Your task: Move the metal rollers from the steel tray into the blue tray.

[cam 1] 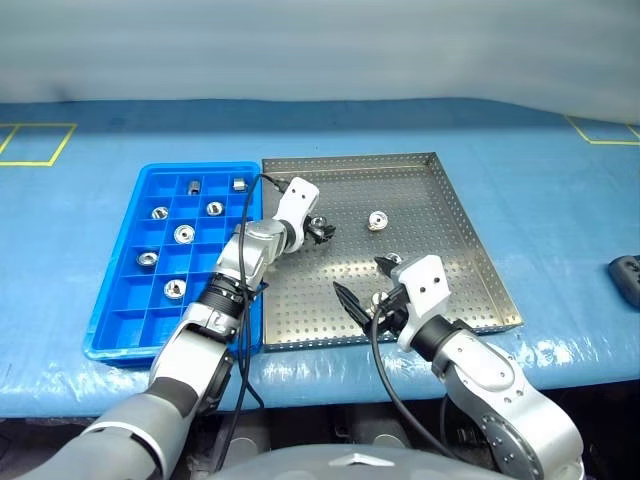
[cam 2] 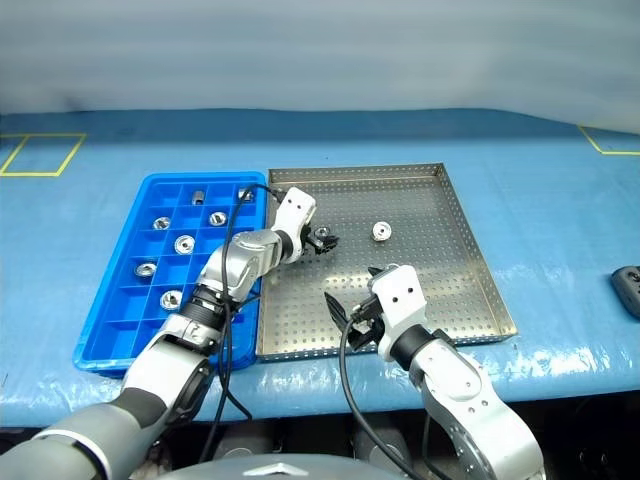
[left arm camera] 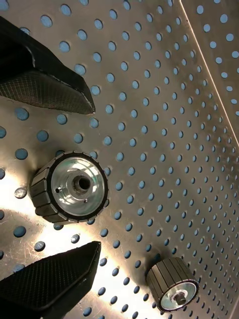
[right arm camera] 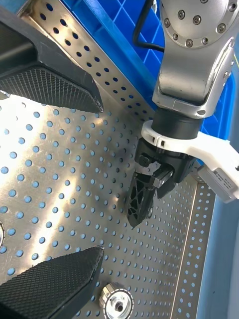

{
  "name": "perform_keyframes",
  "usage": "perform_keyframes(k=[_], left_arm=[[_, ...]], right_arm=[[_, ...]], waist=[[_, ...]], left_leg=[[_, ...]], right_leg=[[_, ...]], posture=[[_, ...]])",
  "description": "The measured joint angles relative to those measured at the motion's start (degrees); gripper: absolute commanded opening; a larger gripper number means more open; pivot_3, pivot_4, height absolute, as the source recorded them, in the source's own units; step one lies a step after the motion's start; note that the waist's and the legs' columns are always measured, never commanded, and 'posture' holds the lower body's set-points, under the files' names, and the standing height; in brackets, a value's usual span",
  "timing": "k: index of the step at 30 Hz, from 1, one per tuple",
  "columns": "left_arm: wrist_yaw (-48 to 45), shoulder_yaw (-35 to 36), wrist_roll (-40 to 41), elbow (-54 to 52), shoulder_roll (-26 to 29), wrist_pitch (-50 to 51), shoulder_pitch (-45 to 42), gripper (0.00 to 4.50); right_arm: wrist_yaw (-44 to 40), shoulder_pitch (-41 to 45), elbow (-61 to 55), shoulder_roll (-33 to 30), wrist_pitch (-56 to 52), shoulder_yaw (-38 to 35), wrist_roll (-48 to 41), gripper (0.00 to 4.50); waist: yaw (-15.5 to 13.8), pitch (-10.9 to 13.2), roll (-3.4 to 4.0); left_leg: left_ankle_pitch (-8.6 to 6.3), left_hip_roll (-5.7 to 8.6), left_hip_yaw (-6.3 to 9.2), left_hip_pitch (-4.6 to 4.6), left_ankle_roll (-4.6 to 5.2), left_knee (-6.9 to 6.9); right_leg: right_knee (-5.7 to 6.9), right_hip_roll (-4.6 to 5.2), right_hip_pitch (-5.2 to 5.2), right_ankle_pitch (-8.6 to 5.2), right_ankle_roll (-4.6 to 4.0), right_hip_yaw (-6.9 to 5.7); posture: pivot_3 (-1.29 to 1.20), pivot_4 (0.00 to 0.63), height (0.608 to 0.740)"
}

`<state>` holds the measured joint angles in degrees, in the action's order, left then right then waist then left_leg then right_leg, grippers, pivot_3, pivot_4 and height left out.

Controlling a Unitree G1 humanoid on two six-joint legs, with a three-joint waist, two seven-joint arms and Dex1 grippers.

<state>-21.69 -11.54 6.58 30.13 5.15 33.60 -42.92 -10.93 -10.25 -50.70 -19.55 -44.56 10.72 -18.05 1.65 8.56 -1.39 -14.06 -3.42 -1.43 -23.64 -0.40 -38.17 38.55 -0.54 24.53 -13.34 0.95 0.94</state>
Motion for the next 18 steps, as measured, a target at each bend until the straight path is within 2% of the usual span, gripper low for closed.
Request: perform_keyframes(k=[2, 8, 9, 14, 18], left_arm=[[0.2, 0.2, 0.0, 0.6, -0.1, 0.2, 0.0, 3.87], [-1.4, 1.6, 0.8, 0.4, -0.5, 1.4, 0.3, 1.85], [-1.7, 1.8, 0.8, 0.2, -0.5, 1.6, 0.3, 1.72], [-2.2, 4.4, 2.7, -3.4, -0.4, 2.8, 2.7, 1.72], [-2.3, 7.7, 5.3, -12.9, 0.5, 4.0, 5.6, 1.72]], right_arm=[[-0.1, 0.1, 0.0, -0.2, 0.0, 0.0, 0.0, 4.50], [-0.3, 1.0, 0.0, -0.4, 0.0, -0.1, -0.1, 4.50], [-0.4, 1.1, 0.0, -0.4, 0.0, -0.1, -0.1, 4.50], [-0.8, 2.2, 0.1, -0.5, 0.0, 0.1, -0.1, 4.50], [-2.4, 4.3, 0.7, -1.3, 0.0, 0.5, -0.3, 4.50]], waist=[[0.0, 0.0, 0.00], [0.0, 0.0, 0.00], [-0.1, 0.0, 0.00], [-0.1, 0.0, 0.00], [-0.3, 0.0, -0.01]], left_leg=[[0.00, 0.00, 0.00, 0.00, 0.00, 0.00], [0.00, 0.01, 0.00, 0.01, 0.00, -0.01], [0.00, 0.01, 0.00, 0.01, 0.00, 0.00], [0.00, 0.00, 0.00, 0.01, 0.00, 0.00], [0.00, -0.01, 0.00, 0.01, -0.01, 0.00]], right_leg=[[0.00, 0.00, 0.00, 0.00, 0.00, 0.00], [0.00, 0.00, -0.01, 0.01, 0.01, 0.00], [0.00, 0.00, -0.01, 0.01, 0.01, 0.00], [0.02, 0.00, 0.00, 0.01, 0.01, 0.01], [0.03, 0.01, 0.00, 0.01, 0.02, 0.03]], posture=[[-0.05, 0.150, 0.740], [-0.04, 0.150, 0.740], [-0.04, 0.150, 0.740], [-0.01, 0.150, 0.740], [0.04, 0.150, 0.740]])
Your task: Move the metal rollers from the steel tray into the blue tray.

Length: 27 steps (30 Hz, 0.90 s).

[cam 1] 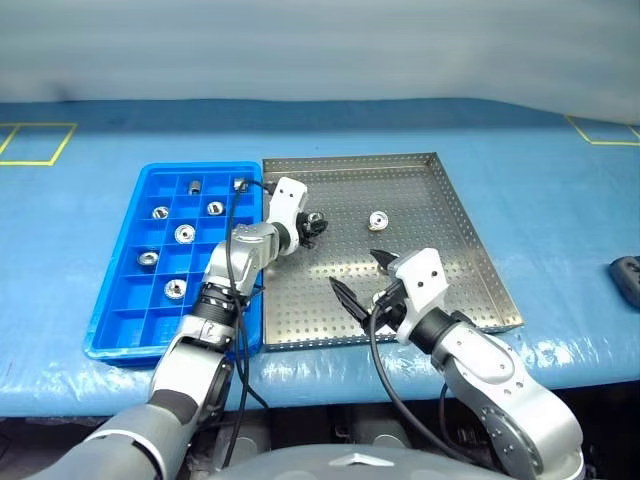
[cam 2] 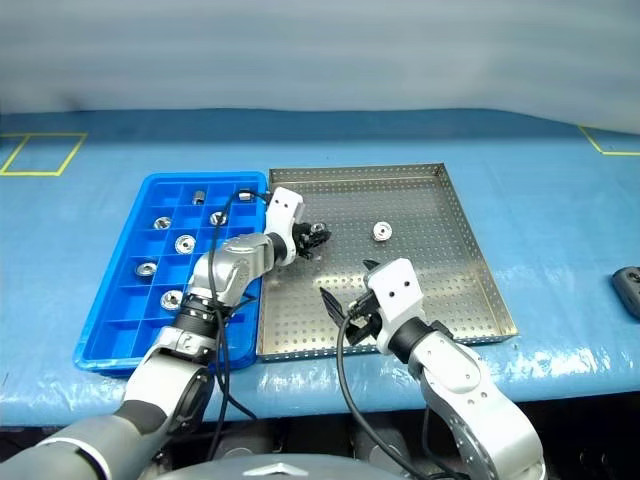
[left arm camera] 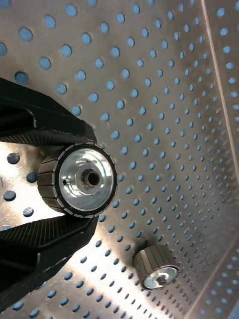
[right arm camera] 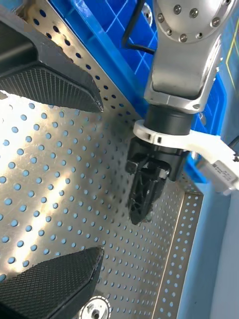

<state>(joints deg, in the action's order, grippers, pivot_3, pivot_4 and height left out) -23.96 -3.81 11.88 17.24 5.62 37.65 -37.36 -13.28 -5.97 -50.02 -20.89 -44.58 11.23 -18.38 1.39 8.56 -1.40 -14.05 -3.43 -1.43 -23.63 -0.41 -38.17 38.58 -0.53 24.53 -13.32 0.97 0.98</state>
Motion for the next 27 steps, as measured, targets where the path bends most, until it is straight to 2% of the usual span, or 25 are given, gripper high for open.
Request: perform_keyframes(k=[2, 7, 10, 15, 27], left_arm=[[-0.1, 1.6, 1.4, -7.9, 1.5, 0.9, 1.8, 1.72], [0.3, 4.0, 2.8, -18.6, 4.2, 1.8, 6.2, 1.72], [1.0, 5.6, 2.6, -26.9, 8.0, 1.3, 12.7, 1.72], [3.0, 8.4, 1.0, -39.5, 12.9, -1.0, 23.5, 1.72], [8.7, 18.1, 2.9, -57.6, 12.9, 5.2, 45.6, 1.72]], right_arm=[[-1.4, 2.0, 0.7, -0.7, 0.0, 0.2, -0.1, 4.50], [-4.1, 5.8, 3.2, -2.0, 0.0, 0.6, -0.3, 4.50], [-6.9, 10.1, 6.5, -2.4, 0.3, 1.9, -0.5, 4.50], [-12.2, 17.5, 13.6, -1.8, 1.8, 5.6, -0.4, 4.50], [-23.6, 28.3, 29.1, 2.9, 9.2, 14.1, 0.7, 4.50]], waist=[[-0.3, 0.0, 0.00], [-1.0, 0.0, 0.02], [-1.2, 0.0, 0.02], [-3.5, 0.0, 0.01], [-10.6, 0.0, 0.00]], left_leg=[[0.00, 0.00, 0.00, 0.03, 0.00, 0.00], [0.01, 0.00, 0.02, 0.07, -0.02, 0.00], [0.01, -0.03, 0.07, 0.12, -0.02, 0.04], [0.02, -0.04, 0.06, 0.13, -0.03, 0.06], [0.02, -0.05, 0.14, 0.06, -0.03, 0.04]], right_leg=[[0.01, -0.01, -0.01, 0.00, 0.00, 0.01], [0.05, 0.00, -0.04, 0.00, -0.01, 0.00], [0.08, -0.01, -0.03, 0.01, -0.01, 0.09], [0.08, 0.00, -0.03, 0.00, -0.04, 0.03], [0.02, 0.06, -0.04, -0.05, -0.11, -0.18]], posture=[[0.06, 0.150, 0.740], [0.14, 0.150, 0.740], [0.18, 0.150, 0.740], [0.30, 0.150, 0.740], [0.53, 0.150, 0.740]])
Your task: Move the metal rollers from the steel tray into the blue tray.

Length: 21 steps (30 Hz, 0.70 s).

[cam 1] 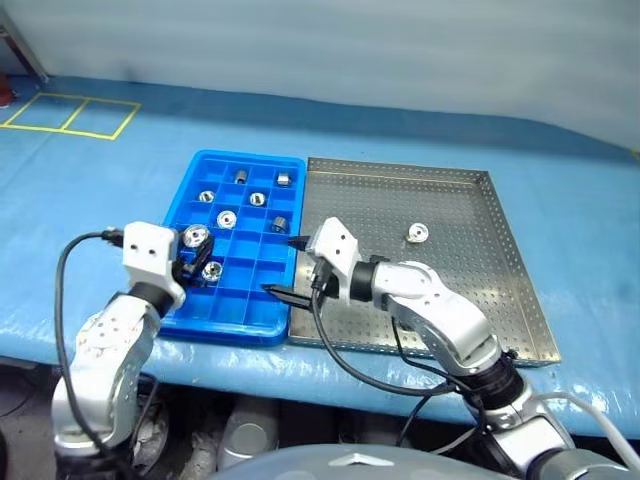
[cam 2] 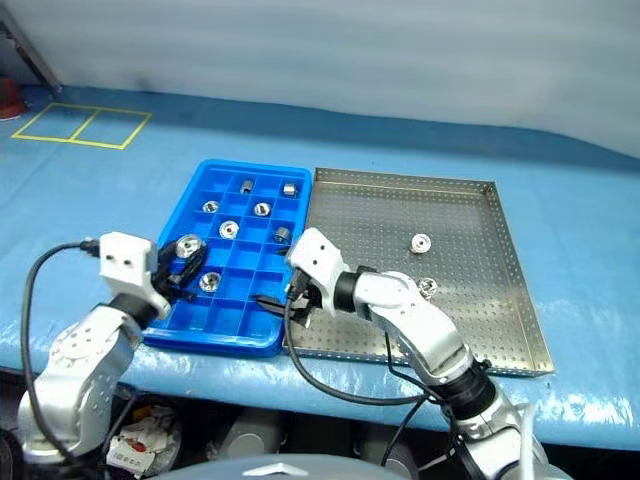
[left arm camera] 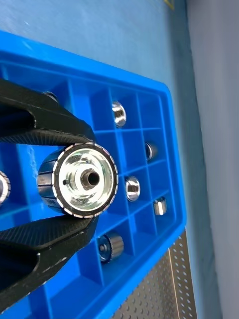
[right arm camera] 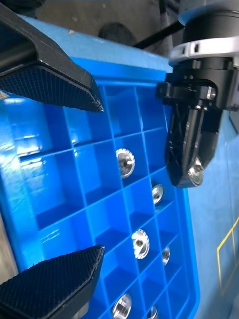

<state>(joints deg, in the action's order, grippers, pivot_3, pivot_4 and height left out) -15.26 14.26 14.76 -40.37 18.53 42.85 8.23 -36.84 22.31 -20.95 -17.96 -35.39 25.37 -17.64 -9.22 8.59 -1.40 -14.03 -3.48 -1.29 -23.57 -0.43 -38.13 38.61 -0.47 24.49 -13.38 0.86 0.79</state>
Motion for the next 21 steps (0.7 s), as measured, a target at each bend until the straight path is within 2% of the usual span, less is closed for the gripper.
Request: perform_keyframes(k=[9, 16, 21], left_arm=[[4.1, 2.4, 0.6, -3.6, -2.6, 3.1, 6.5, 1.72], [4.1, 1.7, 1.7, -3.5, -2.4, 3.9, 5.5, 1.72], [3.4, 0.4, 1.7, -2.2, -0.9, 4.4, 3.3, 1.72]], right_arm=[[-5.1, 1.5, 3.0, 2.1, 1.9, 3.5, 1.2, 4.50], [-5.7, 1.1, 2.6, 1.9, 2.2, 3.5, 1.5, 4.50], [-4.8, -0.3, 1.1, 1.6, 1.3, 3.3, 1.5, 4.50]], waist=[[-6.9, 0.0, 0.02], [-12.4, 0.0, 0.02], [-14.6, 0.0, 0.03]], left_leg=[[-0.01, -0.04, -0.02, -0.04, -0.02, 0.03], [-0.05, -0.06, -0.09, -0.11, -0.08, 0.08], [-0.09, -0.08, -0.12, -0.17, -0.16, 0.12]], right_leg=[[0.00, -0.03, 0.08, -0.17, -0.26, -0.13], [-0.01, -0.03, 0.20, -0.28, -0.41, -0.16], [-0.03, -0.03, 0.27, -0.31, -0.44, -0.20]], posture=[[0.56, 0.150, 0.740], [0.50, 0.150, 0.740], [0.50, 0.150, 0.740]])
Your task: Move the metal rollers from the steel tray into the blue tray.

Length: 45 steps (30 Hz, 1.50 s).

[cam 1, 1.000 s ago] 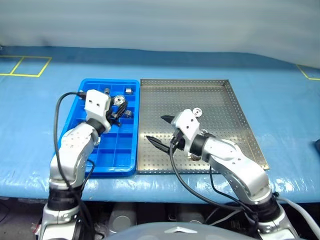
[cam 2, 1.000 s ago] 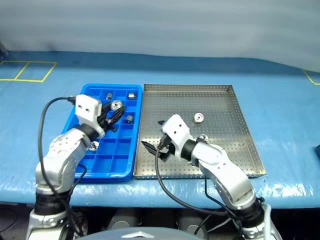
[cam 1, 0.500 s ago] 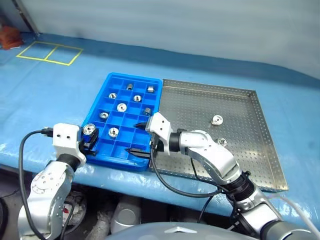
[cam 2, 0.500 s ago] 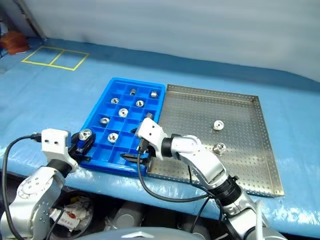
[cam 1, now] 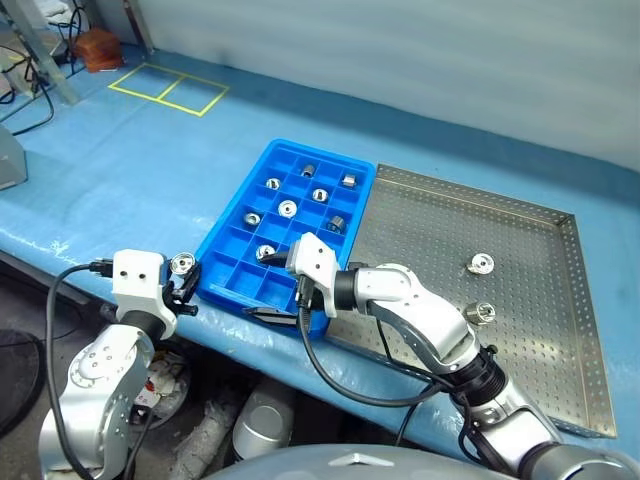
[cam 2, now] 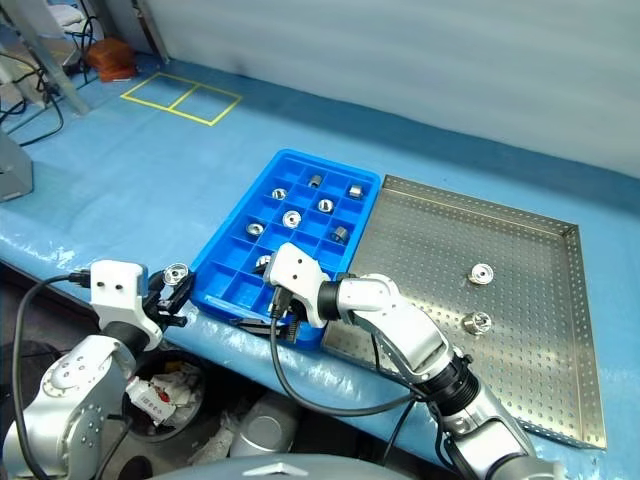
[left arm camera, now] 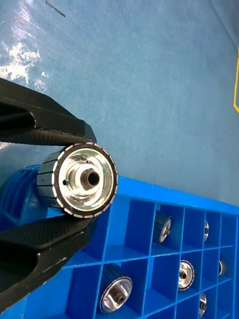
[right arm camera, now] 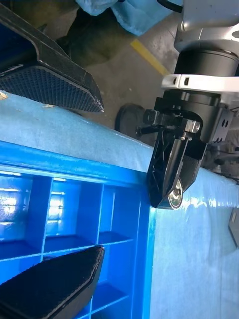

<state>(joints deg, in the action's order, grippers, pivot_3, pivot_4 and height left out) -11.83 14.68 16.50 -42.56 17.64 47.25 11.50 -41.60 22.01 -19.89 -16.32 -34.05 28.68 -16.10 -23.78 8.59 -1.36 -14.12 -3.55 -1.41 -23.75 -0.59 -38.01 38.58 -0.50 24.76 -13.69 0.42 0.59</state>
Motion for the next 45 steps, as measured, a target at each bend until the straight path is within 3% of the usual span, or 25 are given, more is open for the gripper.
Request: perform_keyframes(k=[10, 23, 31, 32, 37, 45], left_arm=[[-2.4, -3.9, 0.6, 2.8, 2.7, 0.5, -6.7, 1.72], [-2.3, -3.9, 1.7, 4.2, 3.8, 4.9, -4.6, 1.72], [-2.4, -3.8, 3.7, 4.2, 3.7, 6.0, -5.4, 4.33], [-2.5, -3.3, 4.3, 4.1, 3.3, 5.8, -6.3, 4.46], [-6.4, -2.0, 9.0, 3.8, 3.5, 5.0, -12.3, 4.46], [-15.3, -12.9, 10.5, 14.8, 4.9, -0.3, -28.3, 4.46]], right_arm=[[3.4, -3.9, -4.2, -1.2, -1.7, -1.6, 0.0, 4.50], [5.6, -6.3, -7.3, -1.9, -2.8, -3.2, -0.1, 4.50], [6.4, -7.2, -8.2, -2.3, -2.9, -4.3, -0.2, 4.50], [6.6, -7.6, -8.7, -2.6, -2.9, -4.7, -0.3, 4.50], [8.4, -10.9, -13.6, -4.6, -4.6, -7.8, -0.7, 4.50], [19.2, -22.8, -25.5, -5.6, -10.2, -19.7, -0.2, 4.50]], waist=[[-0.4, 0.0, 0.00], [3.7, 0.0, 0.01], [5.8, 0.0, 0.01], [5.9, 0.0, 0.00], [6.8, 0.0, 0.01], [15.5, 0.0, 0.06]], left_leg=[[-0.04, -0.01, -0.02, -0.07, -0.06, 0.01], [-0.05, -0.03, 0.06, -0.02, -0.08, 0.03], [-0.05, -0.03, 0.13, -0.03, -0.08, 0.03], [-0.05, -0.03, 0.14, -0.02, -0.08, 0.03], [-0.05, 0.00, 0.14, -0.05, -0.07, -0.02], [-0.07, 0.08, 0.21, -0.07, 0.02, -0.05]], right_leg=[[-0.07, 0.00, 0.04, -0.01, 0.00, -0.04], [-0.09, -0.03, -0.06, -0.07, -0.01, -0.07], [-0.09, -0.04, -0.09, -0.06, 0.01, -0.09], [-0.09, -0.04, -0.10, -0.06, 0.00, -0.10], [-0.16, -0.01, -0.14, -0.07, 0.00, -0.09], [-0.45, 0.01, -0.34, 0.11, 0.27, -0.02]], posture=[[0.42, 0.150, 0.740], [0.39, 0.150, 0.740], [0.37, 0.150, 0.740], [0.35, 0.150, 0.740], [0.22, 0.150, 0.740], [0.03, 0.150, 0.740]])
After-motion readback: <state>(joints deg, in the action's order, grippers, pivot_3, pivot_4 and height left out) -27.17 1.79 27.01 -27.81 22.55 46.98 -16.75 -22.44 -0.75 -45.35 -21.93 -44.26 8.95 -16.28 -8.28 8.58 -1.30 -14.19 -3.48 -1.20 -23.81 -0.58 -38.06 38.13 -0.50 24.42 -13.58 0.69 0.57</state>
